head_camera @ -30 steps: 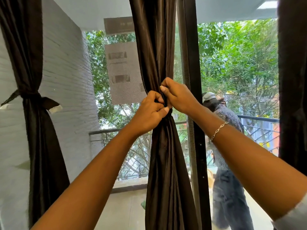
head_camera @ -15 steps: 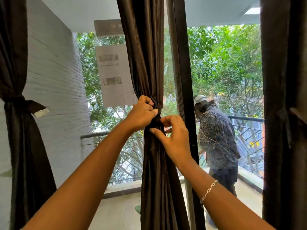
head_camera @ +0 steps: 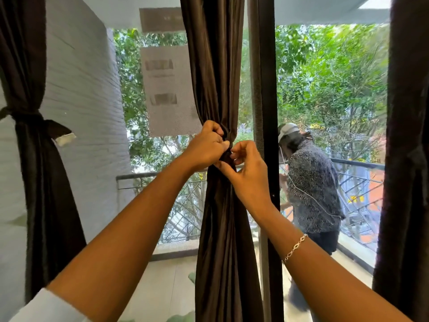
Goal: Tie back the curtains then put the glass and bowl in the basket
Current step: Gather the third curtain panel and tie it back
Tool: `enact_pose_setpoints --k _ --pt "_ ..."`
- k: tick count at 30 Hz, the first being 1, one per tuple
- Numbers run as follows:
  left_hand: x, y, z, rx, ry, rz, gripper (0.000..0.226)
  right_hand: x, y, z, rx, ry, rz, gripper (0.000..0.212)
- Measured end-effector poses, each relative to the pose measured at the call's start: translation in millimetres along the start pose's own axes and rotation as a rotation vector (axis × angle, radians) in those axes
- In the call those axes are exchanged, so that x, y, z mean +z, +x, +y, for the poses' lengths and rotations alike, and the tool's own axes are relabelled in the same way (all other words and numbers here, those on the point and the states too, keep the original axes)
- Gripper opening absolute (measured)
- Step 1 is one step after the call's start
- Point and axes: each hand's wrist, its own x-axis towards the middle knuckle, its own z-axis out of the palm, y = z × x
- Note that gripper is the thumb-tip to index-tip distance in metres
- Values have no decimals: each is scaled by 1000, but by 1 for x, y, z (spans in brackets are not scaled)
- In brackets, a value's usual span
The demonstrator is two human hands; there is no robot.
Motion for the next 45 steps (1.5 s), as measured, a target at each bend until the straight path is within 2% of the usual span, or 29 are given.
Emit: enact_pose_setpoints --k 3,7,9,11,13,16,20,25,30,32,33,35,36,38,40,41,43,45 --pt "1 -1 1 31 43 12 36 1 3 -3 13 -2 -4 25" --pt "-2 -9 -8 181 39 14 17 -2 8 0 303 269 -6 11" --pt "0 -15 -14 271 -23 151 18 -6 13 1 372 280 -7 7" --pt "5 -20 -18 309 -122 345 17 -8 16 2 329 176 -39 7" --pt "9 -24 -19 283 -174 442 15 -10 18 0 234 15 -76 12" --pt "10 -24 -23 255 -161 447 11 -21 25 -5 96 -274 -143 16" --pt "5 -23 -25 256 31 385 5 -36 40 -5 -70 -457 -236 20" --pt "-2 -21 -27 251 217 342 10 -53 61 9 -76 -525 -314 23" --pt "-4 -16 -23 249 285 363 10 -66 69 22 -15 -404 -275 19" --pt "6 -18 -27 221 214 407 9 -62 65 33 42 -337 -284 22" --pt "14 -20 -30 188 107 409 9 -59 59 39 92 -256 -307 26" --pt "34 -28 -39 84 -152 336 13 -52 42 44 230 19 -333 27" --pt "45 -35 -44 6 -215 249 20 -46 30 43 311 183 -327 21" --pt "73 -50 -53 -154 -148 -4 41 -34 8 44 441 381 -272 7" --pt "102 -69 -56 -206 44 -196 51 -22 -12 49 476 360 -255 37" --pt "114 -80 -55 -212 152 -223 50 -17 -21 53 467 266 -273 47" --pt "130 -97 -52 -233 303 -208 43 -8 -38 59 463 58 -330 60" --pt "138 -108 -51 -273 358 -168 35 -1 -56 69 483 -25 -354 62"
